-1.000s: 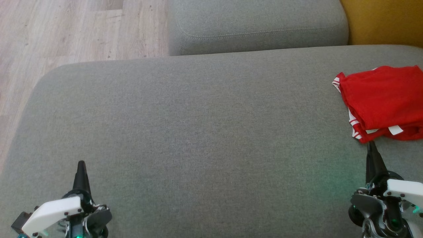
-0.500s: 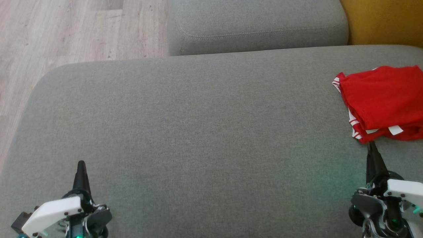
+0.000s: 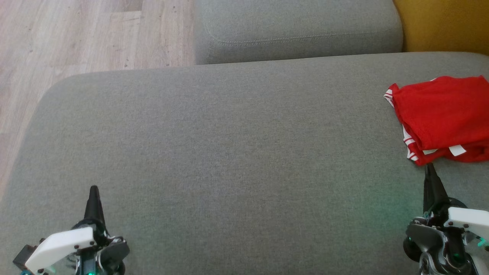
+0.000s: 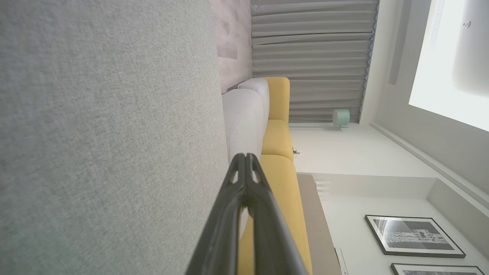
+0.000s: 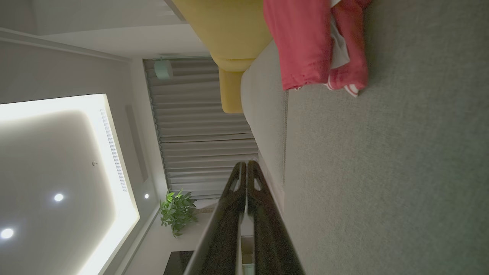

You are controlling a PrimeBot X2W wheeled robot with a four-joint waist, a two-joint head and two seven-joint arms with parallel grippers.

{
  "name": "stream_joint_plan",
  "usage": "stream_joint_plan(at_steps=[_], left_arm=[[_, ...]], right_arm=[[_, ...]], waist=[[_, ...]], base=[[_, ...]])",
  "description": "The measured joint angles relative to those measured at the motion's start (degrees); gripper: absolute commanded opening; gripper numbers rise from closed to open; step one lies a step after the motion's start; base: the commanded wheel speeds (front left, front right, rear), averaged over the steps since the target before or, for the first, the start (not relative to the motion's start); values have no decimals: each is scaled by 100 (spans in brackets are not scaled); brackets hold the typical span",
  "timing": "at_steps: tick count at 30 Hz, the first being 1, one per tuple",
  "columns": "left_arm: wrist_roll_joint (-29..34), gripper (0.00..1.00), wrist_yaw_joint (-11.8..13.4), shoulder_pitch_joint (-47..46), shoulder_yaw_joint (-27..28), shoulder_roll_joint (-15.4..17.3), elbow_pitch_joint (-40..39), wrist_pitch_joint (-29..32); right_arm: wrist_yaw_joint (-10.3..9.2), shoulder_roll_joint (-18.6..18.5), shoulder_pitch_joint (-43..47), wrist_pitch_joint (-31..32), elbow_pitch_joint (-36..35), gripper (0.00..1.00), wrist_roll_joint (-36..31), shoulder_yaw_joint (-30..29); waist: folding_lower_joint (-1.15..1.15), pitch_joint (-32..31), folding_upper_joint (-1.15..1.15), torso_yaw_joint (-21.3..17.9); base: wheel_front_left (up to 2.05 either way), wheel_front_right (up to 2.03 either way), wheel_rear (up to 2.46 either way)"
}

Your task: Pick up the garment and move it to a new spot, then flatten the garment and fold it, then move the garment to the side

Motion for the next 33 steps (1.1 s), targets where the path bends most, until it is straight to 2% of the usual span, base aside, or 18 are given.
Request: stream_joint_plan(at_steps=[33], left_arm=[[0, 0, 0, 0, 3, -3, 0, 0]], right_arm=[[0, 14, -1, 9, 0, 0, -19, -46]], waist=[[0, 0, 0, 0]], base=[[0, 0, 0]])
